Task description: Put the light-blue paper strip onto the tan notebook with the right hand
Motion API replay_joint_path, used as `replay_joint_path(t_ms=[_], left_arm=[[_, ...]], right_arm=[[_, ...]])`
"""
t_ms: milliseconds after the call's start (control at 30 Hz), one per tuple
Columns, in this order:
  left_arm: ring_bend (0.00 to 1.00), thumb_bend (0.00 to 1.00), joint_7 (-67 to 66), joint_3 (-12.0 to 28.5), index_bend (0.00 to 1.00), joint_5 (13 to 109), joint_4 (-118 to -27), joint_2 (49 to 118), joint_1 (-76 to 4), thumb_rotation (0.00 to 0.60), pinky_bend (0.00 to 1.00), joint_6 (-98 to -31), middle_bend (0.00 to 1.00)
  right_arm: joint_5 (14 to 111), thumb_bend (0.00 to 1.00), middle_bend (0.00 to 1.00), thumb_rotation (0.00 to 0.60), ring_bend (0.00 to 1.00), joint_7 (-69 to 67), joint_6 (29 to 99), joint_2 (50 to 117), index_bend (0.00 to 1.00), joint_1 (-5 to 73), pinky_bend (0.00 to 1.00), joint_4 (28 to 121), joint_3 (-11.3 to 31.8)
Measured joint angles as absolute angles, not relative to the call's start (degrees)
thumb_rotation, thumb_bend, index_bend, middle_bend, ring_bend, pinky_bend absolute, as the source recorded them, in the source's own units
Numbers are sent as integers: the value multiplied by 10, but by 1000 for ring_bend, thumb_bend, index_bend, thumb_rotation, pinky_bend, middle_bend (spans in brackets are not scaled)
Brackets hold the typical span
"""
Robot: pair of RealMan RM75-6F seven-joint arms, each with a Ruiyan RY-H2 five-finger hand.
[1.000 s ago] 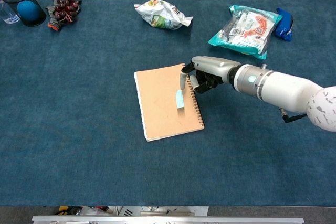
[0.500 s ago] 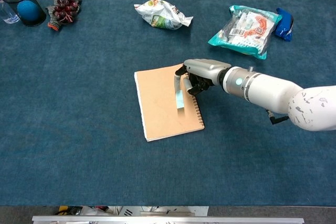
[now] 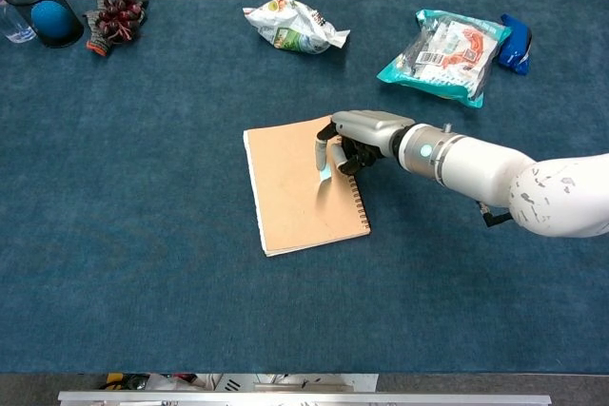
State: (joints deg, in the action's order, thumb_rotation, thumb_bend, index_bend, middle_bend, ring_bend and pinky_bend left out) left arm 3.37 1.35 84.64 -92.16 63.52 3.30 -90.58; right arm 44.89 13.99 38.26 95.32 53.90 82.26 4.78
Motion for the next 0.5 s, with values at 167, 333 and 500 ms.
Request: replay_joint_path(t_ms=[167,333,500], left_arm=[[0,323,34,13,15,846,-920,636,33,600,0,-905,0],[0,324,33,14,15,848,-922,635,32,600,0,-906,0],[0,323,31,14,15,849,-923,635,33,600,0,-906,0]], right_arm=[[451,1000,1000,600,1000,138,387,949,458,537,1000,829,48],[467,1000,1000,600,1000,133,398,936,458,528,1000,850,47],[475,1000,1000,600,1000,130,401,927,458,521,1000,861,43]])
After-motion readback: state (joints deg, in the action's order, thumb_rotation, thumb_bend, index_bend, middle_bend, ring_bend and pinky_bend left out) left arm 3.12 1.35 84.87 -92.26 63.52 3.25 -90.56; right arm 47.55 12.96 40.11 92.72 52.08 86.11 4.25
